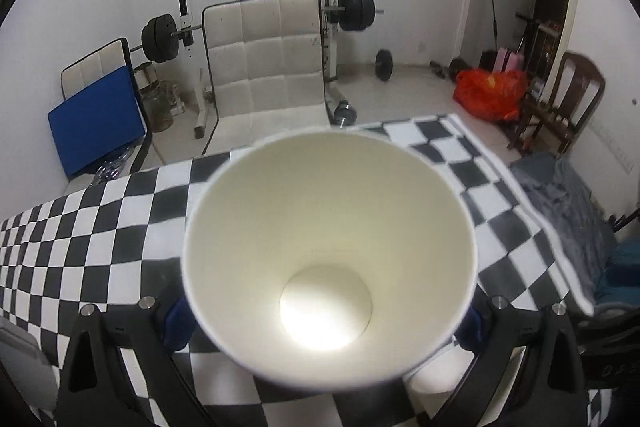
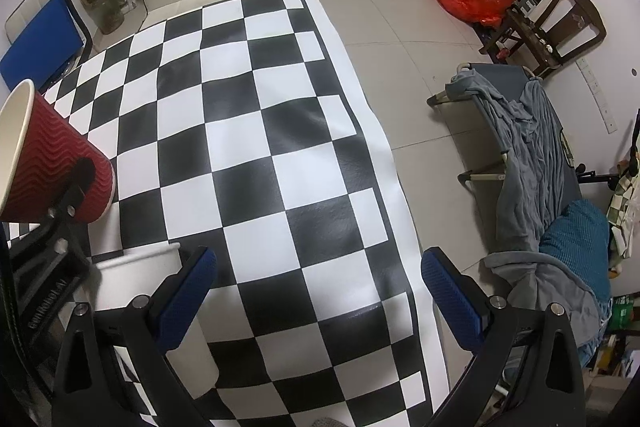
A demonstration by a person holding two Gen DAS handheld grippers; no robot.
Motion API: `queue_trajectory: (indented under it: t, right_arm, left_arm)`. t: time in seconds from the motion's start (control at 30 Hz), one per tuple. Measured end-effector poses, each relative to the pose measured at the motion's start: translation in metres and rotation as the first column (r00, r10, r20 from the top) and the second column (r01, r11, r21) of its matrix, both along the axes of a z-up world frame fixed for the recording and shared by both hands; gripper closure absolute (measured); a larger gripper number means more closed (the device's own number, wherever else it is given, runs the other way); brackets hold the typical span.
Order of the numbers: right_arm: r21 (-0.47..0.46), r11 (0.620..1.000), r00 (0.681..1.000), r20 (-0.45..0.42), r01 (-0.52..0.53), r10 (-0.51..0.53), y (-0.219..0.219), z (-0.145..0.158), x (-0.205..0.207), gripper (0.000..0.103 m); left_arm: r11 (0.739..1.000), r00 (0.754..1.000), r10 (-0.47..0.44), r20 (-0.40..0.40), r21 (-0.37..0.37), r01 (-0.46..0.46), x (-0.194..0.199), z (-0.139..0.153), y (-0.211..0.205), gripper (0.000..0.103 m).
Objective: Flip cup upright
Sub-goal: 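Close the left tool on the red paper cup and lift it, then carry the red cup with the left tool toward the right tool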
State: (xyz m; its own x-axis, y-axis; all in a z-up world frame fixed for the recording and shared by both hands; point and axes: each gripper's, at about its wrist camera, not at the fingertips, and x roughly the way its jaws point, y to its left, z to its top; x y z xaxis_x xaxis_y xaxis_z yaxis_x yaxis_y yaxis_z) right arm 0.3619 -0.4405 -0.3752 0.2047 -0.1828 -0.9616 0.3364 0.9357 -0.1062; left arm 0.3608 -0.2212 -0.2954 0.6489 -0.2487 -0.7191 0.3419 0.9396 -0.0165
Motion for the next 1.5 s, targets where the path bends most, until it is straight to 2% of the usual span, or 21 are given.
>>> queue_trajectory:
  t: [0.03,0.07,0.4,0.67,0.9,1.03,1.1,1.17,1.3,1.4,1.5]
  right_arm:
    - [-0.001,1.0,1.0,0.001,-0.001,0.001,0.0,0.0,0.0,0.0]
    - [0.0,1.0,1.0,-0.001,-0.001,0.001,0.0,0.0,0.0,0.0]
    - [-0.005,1.0,1.0,0.025,-0.005,0.005,-0.005,0.009,-0.002,0.0]
    - [-0.01,0.999,0.999,0.035,-0.035,0.036,0.015,0.043,-0.015,0.0]
    - [-0.017,0.994,0.994,0.006,-0.11,0.11,0.057,0.068,-0.053,0.0]
    - [-0.013,0.99,0.99,-0.029,-0.14,0.14,0.083,0.073,-0.08,0.0]
    - [-0.013,0.989,0.989,-0.043,-0.145,0.145,0.093,0.073,-0.096,0.0]
    - [-0.015,0.99,0.988,-0.064,-0.144,0.142,0.103,0.073,-0.114,0.0]
    - [0.007,0.992,0.987,-0.103,-0.124,0.124,0.116,0.068,-0.145,0.0]
    - [0.009,0.993,0.984,-0.134,-0.114,0.114,0.122,0.064,-0.167,0.0]
    - [0.014,0.995,0.982,-0.16,-0.1,0.101,0.125,0.058,-0.184,0.0]
  left_arm:
    - [1.0,1.0,0.003,0.009,-0.007,-0.003,0.0,0.002,0.001,0.013]
    - [1.0,1.0,0.003,0.012,-0.014,-0.002,0.001,0.005,0.0,0.026]
    - [1.0,0.999,0.015,0.036,-0.028,-0.014,-0.005,0.027,0.004,0.026]
    - [0.999,0.999,0.041,0.0,0.015,-0.041,-0.034,0.066,0.023,0.026]
    - [0.995,0.99,0.082,-0.113,0.072,-0.074,-0.08,0.089,0.055,0.026]
    - [0.992,0.965,0.112,-0.237,0.092,-0.092,-0.11,0.089,0.076,0.026]
    - [0.992,0.943,0.115,-0.312,0.08,-0.095,-0.124,0.085,0.088,0.026]
    - [0.993,0.911,0.117,-0.396,0.077,-0.094,-0.142,0.076,0.097,0.026]
    - [0.994,0.818,0.108,-0.566,0.069,-0.083,-0.17,0.052,0.111,0.026]
    - [0.996,0.709,0.086,-0.7,0.038,-0.083,-0.19,0.027,0.113,0.026]
    - [0.995,0.611,0.063,-0.79,0.0,-0.102,-0.198,0.006,0.111,0.026]
